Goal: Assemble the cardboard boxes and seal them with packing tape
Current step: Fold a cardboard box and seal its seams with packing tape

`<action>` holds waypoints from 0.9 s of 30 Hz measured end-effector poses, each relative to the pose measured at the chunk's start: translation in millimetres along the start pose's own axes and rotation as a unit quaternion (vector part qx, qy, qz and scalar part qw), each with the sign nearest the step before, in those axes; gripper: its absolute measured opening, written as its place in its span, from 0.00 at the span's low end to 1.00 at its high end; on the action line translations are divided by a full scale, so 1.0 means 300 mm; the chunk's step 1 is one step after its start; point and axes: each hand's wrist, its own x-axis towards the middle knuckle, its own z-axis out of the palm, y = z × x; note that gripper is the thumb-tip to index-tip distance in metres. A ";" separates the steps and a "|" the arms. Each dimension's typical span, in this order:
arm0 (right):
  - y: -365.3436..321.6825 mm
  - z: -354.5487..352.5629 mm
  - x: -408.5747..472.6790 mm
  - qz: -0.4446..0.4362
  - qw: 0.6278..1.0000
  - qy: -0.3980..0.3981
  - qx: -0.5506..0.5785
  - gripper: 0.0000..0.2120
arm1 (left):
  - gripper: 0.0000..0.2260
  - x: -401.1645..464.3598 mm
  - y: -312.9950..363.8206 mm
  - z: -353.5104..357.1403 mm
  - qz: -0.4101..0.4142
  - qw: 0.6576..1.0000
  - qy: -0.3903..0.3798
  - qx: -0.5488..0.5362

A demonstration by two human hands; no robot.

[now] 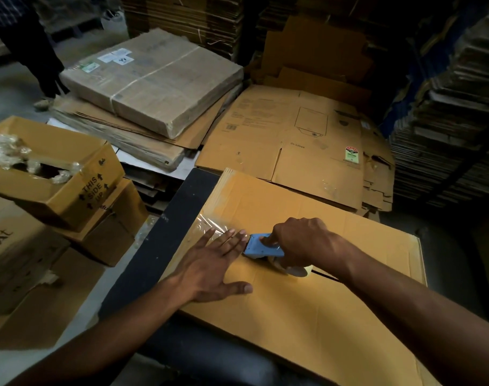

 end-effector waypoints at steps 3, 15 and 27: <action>0.038 -0.006 -0.027 -0.010 1.000 -0.020 -0.002 0.31 | 0.48 -0.004 -0.008 0.001 0.001 1.000 -0.004 0.004; 0.315 0.278 -0.308 0.049 0.994 -0.068 0.068 0.32 | 0.52 0.003 0.019 -0.019 -0.018 1.000 0.004 0.009; 0.324 0.298 -0.317 0.064 0.992 -0.035 0.100 0.31 | 0.52 0.074 0.281 -0.019 0.021 1.000 -0.015 -0.016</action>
